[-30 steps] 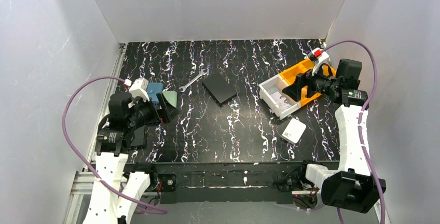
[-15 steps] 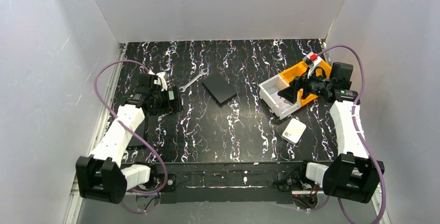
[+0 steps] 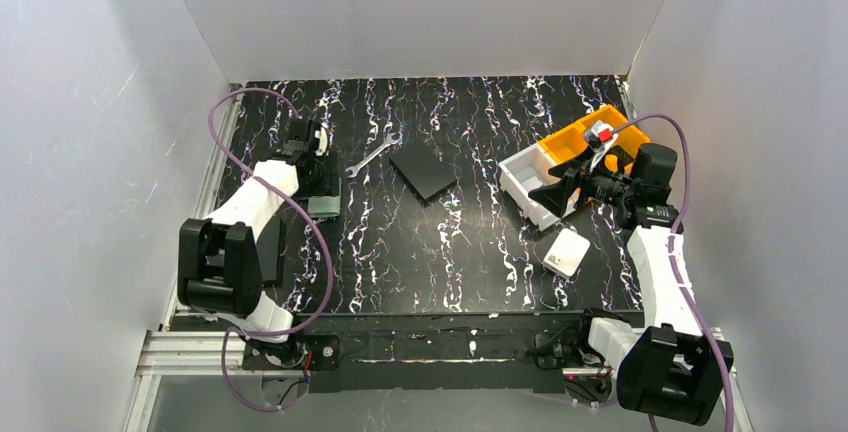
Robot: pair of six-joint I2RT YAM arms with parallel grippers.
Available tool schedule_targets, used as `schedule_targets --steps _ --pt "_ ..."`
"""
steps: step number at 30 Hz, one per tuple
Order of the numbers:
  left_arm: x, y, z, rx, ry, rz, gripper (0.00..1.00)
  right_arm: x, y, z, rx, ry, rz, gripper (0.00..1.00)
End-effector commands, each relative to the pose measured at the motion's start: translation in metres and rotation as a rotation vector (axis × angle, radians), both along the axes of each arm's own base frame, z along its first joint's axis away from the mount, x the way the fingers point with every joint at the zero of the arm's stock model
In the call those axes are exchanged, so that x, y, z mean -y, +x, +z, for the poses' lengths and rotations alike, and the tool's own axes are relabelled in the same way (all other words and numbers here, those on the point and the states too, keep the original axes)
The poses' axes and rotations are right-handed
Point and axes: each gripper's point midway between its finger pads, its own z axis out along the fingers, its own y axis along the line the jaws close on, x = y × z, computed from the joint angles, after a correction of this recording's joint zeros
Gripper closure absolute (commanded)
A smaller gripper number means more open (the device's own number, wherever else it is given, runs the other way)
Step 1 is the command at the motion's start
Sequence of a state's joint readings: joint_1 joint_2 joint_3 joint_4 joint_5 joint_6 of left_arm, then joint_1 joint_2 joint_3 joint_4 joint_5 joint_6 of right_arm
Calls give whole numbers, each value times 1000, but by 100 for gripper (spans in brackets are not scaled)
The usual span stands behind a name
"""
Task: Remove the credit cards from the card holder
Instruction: Move the card holder to the center of the board.
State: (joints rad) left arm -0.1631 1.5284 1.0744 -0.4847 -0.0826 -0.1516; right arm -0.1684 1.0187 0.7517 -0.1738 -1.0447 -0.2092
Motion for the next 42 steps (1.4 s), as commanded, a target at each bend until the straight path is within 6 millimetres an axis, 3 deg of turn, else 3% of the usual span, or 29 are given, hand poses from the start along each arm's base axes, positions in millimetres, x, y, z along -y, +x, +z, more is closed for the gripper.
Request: schedule_targets --steps 1,5,17,27,42 --pt "-15 21 4 7 96 6 49 0 6 15 78 1 7 2" --pt "-18 25 -7 -34 117 14 56 1 9 11 65 -3 -2 2" --pt "-24 23 -30 -99 159 36 57 3 13 -2 29 -11 -10 2" --pt "-24 24 -27 -85 162 29 60 6 15 -13 9 -27 -22 2" --pt "-29 26 -21 -57 185 29 62 5 14 -11 20 -31 -14 2"
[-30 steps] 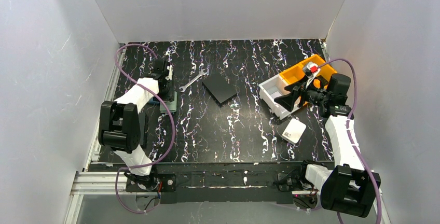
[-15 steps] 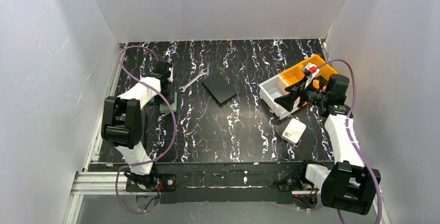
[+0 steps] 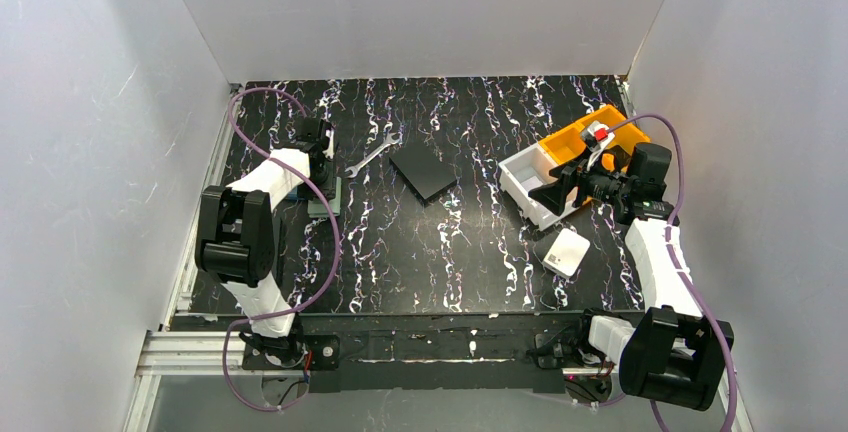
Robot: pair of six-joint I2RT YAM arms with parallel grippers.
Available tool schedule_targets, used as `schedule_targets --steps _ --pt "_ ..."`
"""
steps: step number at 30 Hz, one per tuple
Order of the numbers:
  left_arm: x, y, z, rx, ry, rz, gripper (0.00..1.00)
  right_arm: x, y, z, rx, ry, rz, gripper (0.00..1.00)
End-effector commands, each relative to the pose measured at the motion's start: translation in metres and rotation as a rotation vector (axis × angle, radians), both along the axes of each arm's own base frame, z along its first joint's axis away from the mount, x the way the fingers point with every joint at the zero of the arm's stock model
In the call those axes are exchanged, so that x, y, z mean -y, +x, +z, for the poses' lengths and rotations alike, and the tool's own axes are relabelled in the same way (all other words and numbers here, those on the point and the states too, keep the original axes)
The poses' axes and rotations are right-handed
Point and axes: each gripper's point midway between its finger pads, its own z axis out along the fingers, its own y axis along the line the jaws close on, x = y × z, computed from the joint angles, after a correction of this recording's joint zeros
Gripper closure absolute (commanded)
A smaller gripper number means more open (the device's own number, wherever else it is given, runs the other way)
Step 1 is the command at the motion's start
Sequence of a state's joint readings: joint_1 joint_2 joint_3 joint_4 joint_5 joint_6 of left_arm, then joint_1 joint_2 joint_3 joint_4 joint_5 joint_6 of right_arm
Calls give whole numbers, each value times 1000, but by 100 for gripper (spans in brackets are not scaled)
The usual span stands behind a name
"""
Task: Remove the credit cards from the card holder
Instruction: Move the card holder to the center of the board.
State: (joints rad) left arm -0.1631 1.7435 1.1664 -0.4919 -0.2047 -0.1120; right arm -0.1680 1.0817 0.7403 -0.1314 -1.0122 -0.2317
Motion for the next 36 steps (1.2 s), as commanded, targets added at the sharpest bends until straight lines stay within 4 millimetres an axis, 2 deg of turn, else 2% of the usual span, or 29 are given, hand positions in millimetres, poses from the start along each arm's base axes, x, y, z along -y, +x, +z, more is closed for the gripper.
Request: schedule_targets --steps 1,15,25,29,36 --pt "-9 7 18 55 40 7 62 0 0 6 35 -7 9 1" --pt "-11 7 12 44 45 5 66 -2 -3 8 39 1 27 2" --pt "-10 16 15 102 -129 85 64 -4 -3 6 34 7 36 2" --pt "0 18 10 89 -196 83 64 -3 -3 6 33 7 34 2" --pt "-4 17 4 79 -177 110 63 -3 -3 5 31 8 36 2"
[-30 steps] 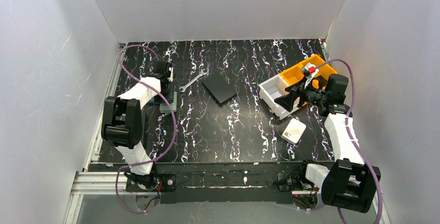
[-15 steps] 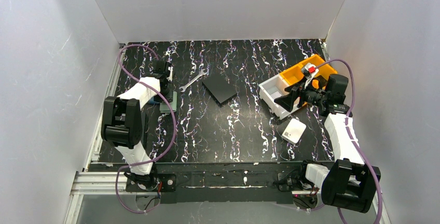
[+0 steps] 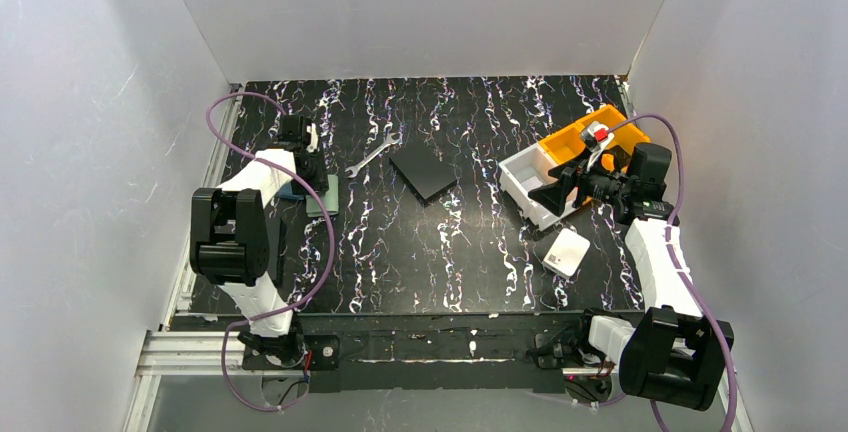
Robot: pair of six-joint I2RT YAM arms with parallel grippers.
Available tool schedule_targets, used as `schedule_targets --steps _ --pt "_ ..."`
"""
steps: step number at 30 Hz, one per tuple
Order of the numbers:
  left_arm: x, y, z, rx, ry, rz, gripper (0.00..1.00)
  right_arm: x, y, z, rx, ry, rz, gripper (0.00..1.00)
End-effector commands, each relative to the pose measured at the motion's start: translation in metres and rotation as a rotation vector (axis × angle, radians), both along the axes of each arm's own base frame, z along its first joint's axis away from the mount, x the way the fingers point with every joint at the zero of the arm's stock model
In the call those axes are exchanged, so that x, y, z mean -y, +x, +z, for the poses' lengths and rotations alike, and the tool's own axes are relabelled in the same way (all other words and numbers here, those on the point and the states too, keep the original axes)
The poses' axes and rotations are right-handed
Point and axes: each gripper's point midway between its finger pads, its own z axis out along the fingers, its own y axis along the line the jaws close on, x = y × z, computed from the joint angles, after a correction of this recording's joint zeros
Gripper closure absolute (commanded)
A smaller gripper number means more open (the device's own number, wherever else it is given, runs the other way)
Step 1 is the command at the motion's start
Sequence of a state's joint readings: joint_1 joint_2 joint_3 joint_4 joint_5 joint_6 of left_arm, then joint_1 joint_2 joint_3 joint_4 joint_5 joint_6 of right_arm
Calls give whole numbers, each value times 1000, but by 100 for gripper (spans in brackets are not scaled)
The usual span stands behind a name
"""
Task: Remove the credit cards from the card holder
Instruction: Move the card holder to the center of the board.
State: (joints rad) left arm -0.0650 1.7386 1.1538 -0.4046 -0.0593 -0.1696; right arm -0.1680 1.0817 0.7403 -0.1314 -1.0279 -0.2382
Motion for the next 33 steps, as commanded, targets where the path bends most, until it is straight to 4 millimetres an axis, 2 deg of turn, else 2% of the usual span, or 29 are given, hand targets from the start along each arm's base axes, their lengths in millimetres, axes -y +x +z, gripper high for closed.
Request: schedule_targets --steps 1,8,15,19,23,28,33 --pt "0 -1 2 6 -6 22 63 -2 -1 4 24 5 21 2" --pt "-10 -4 -7 -25 52 41 64 -2 -1 3 22 4 20 2" --pt "-16 -6 -4 -25 94 40 83 -1 -1 3 23 0 18 2" --pt "-11 -5 7 -6 98 12 100 -1 0 2 20 -2 16 1" --pt "11 -6 26 43 67 -61 100 0 0 1 19 -5 15 2" --pt "57 -17 48 85 -67 -145 100 -2 -1 1 12 2 25 2" --pt "107 -38 76 109 -305 -155 100 -7 -5 0 0 14 51 2"
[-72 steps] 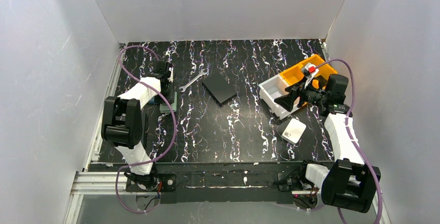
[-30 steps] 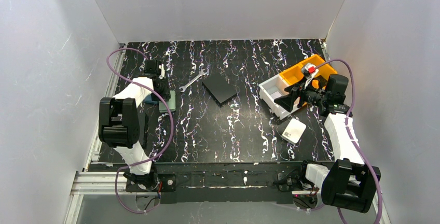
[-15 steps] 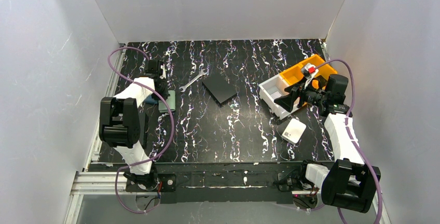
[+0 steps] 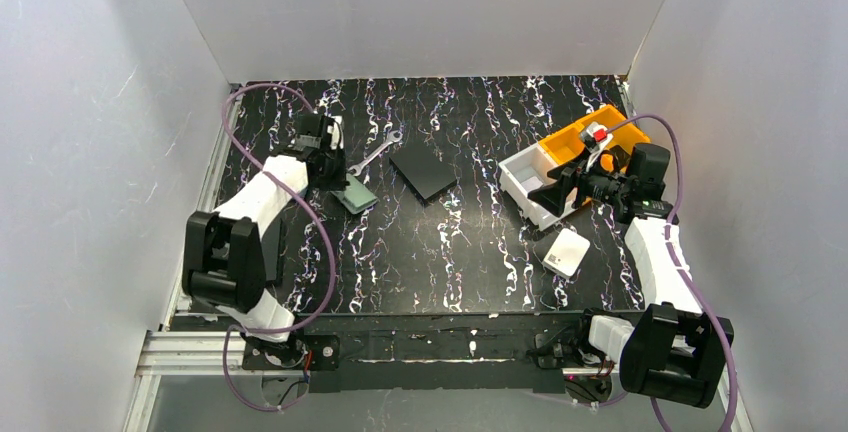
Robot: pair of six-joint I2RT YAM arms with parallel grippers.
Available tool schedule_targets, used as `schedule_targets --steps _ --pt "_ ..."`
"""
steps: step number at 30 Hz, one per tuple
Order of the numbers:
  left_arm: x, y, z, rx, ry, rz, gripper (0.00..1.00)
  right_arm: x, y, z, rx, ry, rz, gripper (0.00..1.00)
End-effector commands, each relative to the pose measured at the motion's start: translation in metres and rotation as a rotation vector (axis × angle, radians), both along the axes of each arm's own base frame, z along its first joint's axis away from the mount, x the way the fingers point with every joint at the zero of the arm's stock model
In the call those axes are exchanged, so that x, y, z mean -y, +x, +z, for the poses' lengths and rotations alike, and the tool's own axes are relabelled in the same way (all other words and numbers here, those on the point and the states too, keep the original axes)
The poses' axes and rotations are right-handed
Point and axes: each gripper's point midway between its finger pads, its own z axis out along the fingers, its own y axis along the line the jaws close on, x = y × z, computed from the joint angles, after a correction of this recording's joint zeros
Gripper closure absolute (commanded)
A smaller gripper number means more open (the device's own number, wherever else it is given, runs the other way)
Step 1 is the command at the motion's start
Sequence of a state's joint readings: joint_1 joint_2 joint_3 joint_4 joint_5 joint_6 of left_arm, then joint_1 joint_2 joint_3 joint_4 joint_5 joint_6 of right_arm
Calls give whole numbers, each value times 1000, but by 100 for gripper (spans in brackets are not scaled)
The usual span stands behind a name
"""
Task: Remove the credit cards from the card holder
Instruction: Move the card holder to the center of the board.
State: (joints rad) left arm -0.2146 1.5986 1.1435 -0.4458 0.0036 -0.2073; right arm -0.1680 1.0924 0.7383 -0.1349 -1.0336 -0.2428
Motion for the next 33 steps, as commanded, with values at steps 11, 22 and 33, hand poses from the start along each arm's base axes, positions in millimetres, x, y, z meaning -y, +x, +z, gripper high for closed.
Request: schedule_targets --steps 11,22,33 --pt "103 -92 20 -78 -570 -25 100 -35 -17 -6 21 -35 155 2" --pt "94 -160 -11 -181 -585 54 100 -143 -78 -47 232 -385 634 2" --pt "83 -178 -15 -161 -599 135 100 -271 -111 -88 560 -632 853 2"
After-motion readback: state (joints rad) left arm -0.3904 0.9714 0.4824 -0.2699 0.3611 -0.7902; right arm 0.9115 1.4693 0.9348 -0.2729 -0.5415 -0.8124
